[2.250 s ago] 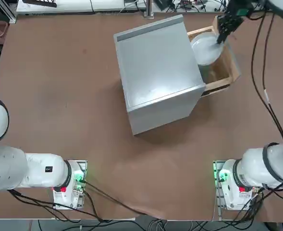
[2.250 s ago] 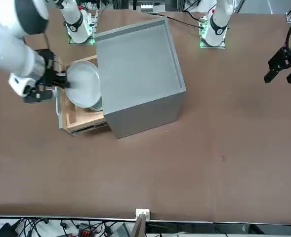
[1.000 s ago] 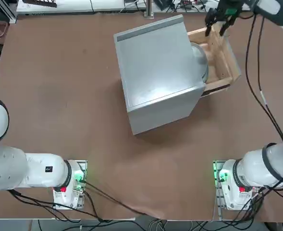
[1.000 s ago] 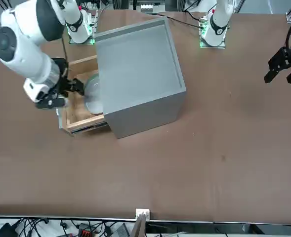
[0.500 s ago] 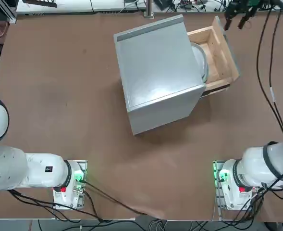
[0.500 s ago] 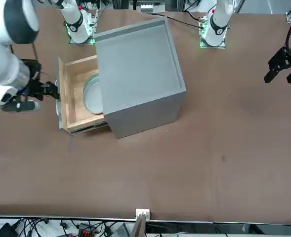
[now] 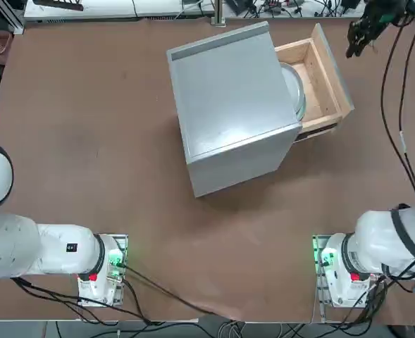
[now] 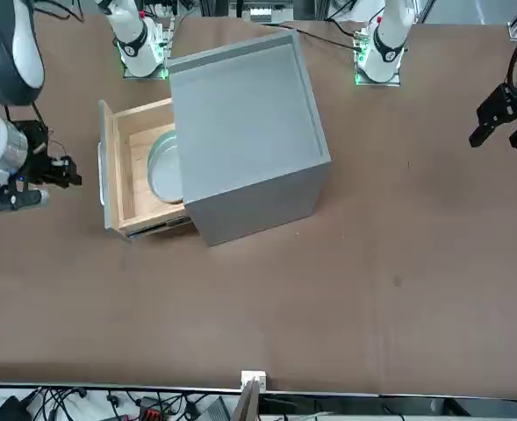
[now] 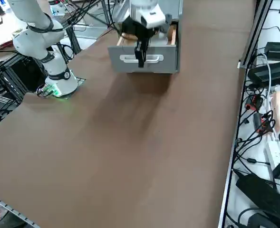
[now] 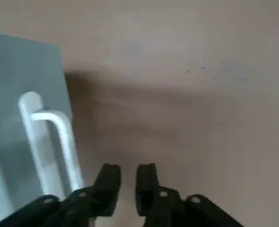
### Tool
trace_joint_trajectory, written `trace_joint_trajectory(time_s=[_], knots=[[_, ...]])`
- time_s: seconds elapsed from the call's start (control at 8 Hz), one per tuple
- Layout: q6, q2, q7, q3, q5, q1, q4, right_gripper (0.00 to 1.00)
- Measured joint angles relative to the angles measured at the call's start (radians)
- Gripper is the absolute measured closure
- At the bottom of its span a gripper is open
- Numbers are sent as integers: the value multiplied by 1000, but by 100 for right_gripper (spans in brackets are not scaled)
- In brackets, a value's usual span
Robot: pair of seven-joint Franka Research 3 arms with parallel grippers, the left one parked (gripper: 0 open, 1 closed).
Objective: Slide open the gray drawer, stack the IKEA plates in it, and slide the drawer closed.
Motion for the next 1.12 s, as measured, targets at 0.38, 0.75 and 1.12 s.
trace_joint_trajectory(time_s=[0.38, 0.75, 1.12], knots=[[60, 34, 0, 16, 31, 9, -51, 100], [70, 48, 17, 21, 111, 61, -51, 100], [70, 48, 201, 23, 127, 189, -52, 100]])
